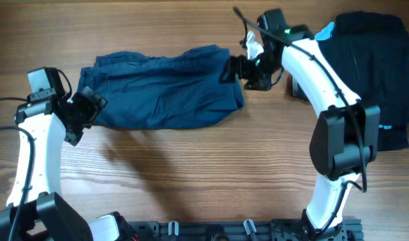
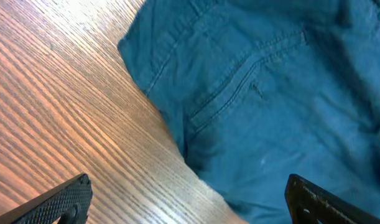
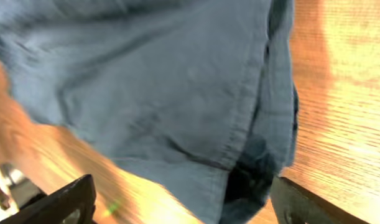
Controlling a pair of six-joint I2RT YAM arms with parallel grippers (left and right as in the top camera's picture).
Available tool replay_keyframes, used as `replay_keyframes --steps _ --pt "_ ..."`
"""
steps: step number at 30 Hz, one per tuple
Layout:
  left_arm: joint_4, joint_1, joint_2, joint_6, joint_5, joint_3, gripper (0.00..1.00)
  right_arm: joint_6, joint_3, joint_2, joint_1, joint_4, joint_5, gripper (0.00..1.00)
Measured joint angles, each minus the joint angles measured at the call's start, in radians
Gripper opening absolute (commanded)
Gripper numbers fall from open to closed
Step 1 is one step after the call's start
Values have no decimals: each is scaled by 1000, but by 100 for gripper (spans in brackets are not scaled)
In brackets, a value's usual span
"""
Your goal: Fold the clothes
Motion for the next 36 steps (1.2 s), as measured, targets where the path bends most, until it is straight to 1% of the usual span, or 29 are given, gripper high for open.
replay_keyframes --steps 1,2,7,10,13,15,16,17,19,21,24,25,26,28,29,33,36 --pt "-2 0 0 9 1 0 99 -12 -20 3 6 16 11 48" --pt "-2 0 0 16 3 0 100 -7 -34 4 13 29 26 47" --pt "-10 -2 0 42 5 0 100 11 -47 7 48 40 128 50" --pt "-8 -11 1 81 8 0 100 11 -53 7 47 39 159 51" --pt "94 -41 11 143 34 0 99 11 -53 7 47 40 171 52" --pt "186 -67 24 191 81 -1 97 11 -53 7 47 40 175 49" --pt "222 -83 32 209 97 -1 93 11 -53 7 47 39 175 48" --pt "252 -100 43 225 111 -1 88 12 -53 7 47 38 175 46" --pt "285 -133 79 254 132 -1 80 15 -53 7 47 31 175 44" --pt "316 -154 145 285 142 0 78 19 -53 7 47 26 175 44" --pt "333 -158 278 298 150 0 79 12 -54 7 47 40 158 45" --pt "333 -158 291 298 151 0 79 -1 -55 7 47 55 138 44" --pt "333 -158 295 298 151 0 79 -10 -55 7 47 76 121 34" --pt "335 -158 295 299 151 0 79 -34 -55 7 47 131 82 9" --pt "335 -158 295 301 154 0 79 -37 -55 7 47 154 66 4" --pt "333 -158 295 305 177 0 79 -49 -59 7 47 301 12 4" --pt "317 -158 295 305 225 3 76 -34 -59 11 47 335 9 4"
